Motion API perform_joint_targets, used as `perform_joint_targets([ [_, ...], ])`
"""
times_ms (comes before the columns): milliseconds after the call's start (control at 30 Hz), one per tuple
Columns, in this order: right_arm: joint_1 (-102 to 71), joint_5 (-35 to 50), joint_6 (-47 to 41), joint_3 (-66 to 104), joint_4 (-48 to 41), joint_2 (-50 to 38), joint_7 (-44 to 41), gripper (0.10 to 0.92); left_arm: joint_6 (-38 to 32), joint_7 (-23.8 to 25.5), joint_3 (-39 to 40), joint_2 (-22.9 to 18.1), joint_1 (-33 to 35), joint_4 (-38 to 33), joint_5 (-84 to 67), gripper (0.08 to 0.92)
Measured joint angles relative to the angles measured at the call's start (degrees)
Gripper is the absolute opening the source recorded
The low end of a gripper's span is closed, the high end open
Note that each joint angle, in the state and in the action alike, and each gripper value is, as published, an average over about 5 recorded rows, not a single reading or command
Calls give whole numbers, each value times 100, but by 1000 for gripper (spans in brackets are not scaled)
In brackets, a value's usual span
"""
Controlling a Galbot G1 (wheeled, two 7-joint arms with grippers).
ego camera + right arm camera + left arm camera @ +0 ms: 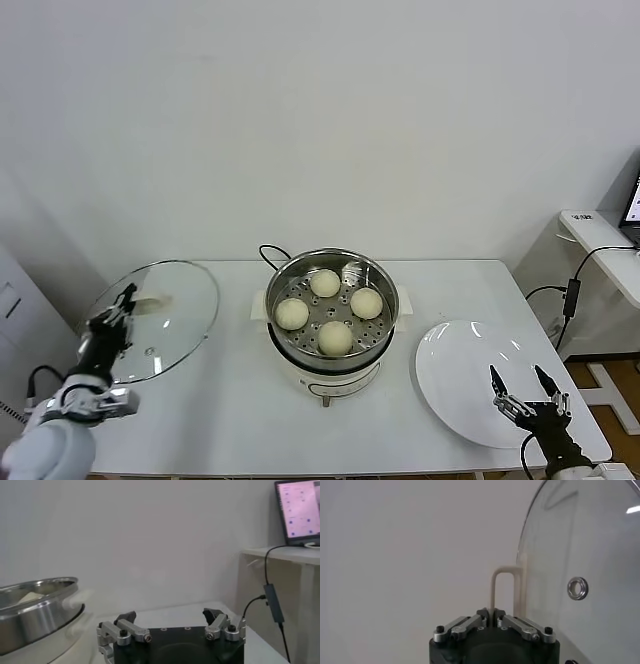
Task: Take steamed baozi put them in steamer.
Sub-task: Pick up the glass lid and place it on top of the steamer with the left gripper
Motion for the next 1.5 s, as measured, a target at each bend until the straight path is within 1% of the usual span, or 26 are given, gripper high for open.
perform_joint_targets([
  [133,-38,-30,-2,58,-91,23,-127,823,833,238,801,144,-195,-437,80,126],
  [300,-120,-83,29,173,-182,91,-263,823,1740,505,1927,161,-694,-639,498,126],
  [467,-228,-127,63,298,-226,198,-353,823,2471,767,2941,-10,-1330,-584,968,126],
  [667,-313,-153,86,376,-280,312,-425,823,3113,1005,3932,-366,-2043,-315,1444,126],
  [833,-338,-172,100,393,-333,354,-469,823,3439,1185,4575,-688,-2514,-47,1780,126],
  [1033,-355,-191,108,393,-383,368,-506,823,3670,1346,5086,-1007,-2914,279,2080,126],
  [1300,-351,-199,128,369,-421,387,-544,823,3724,1404,5485,-1310,-3229,686,2288,126],
  [1500,-379,-183,165,390,-432,411,-584,823,3723,1397,5578,-1486,-3341,985,2379,126],
])
